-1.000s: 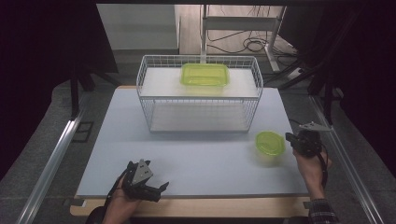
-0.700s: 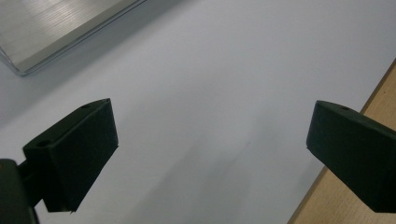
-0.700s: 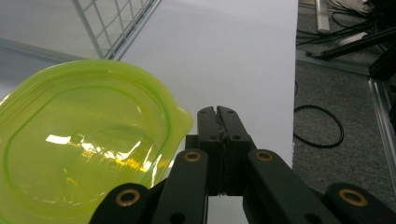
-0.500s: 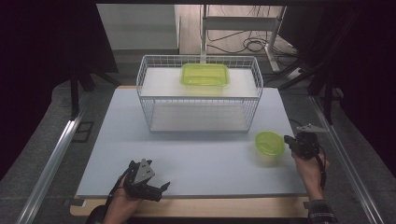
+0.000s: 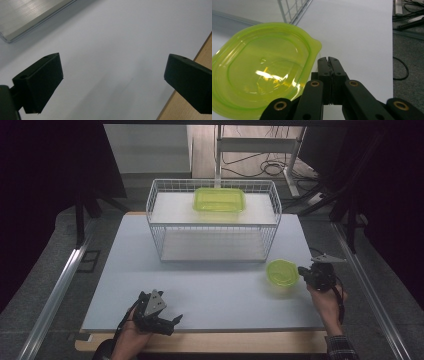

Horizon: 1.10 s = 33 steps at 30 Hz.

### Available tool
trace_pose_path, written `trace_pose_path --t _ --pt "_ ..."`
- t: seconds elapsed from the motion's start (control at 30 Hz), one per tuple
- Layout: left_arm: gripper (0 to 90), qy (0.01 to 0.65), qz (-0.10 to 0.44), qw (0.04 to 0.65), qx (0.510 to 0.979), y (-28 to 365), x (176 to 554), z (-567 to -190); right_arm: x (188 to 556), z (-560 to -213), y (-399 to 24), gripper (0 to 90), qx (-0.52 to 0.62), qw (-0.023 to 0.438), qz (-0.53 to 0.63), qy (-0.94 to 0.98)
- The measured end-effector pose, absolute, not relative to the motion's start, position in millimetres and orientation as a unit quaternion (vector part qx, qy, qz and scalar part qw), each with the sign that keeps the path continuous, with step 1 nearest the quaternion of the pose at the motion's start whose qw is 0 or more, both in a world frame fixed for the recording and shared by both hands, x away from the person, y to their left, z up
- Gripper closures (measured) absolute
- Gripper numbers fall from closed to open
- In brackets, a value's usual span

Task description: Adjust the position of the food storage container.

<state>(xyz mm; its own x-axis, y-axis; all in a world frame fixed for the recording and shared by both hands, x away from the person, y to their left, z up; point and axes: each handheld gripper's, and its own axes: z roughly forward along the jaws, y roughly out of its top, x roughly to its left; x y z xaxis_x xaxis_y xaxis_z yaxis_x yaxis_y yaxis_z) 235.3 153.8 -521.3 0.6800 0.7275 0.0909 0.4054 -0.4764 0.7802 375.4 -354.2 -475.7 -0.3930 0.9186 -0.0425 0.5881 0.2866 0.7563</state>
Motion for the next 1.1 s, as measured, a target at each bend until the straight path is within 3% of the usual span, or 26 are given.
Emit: trace_pose_path --t 1.1 --pt "2.0 0.331 0.209 0.375 0.841 147.0 238.4 -521.5 372.7 -481.1 -323.6 88.2 0.475 0.206 0.352 0.78"
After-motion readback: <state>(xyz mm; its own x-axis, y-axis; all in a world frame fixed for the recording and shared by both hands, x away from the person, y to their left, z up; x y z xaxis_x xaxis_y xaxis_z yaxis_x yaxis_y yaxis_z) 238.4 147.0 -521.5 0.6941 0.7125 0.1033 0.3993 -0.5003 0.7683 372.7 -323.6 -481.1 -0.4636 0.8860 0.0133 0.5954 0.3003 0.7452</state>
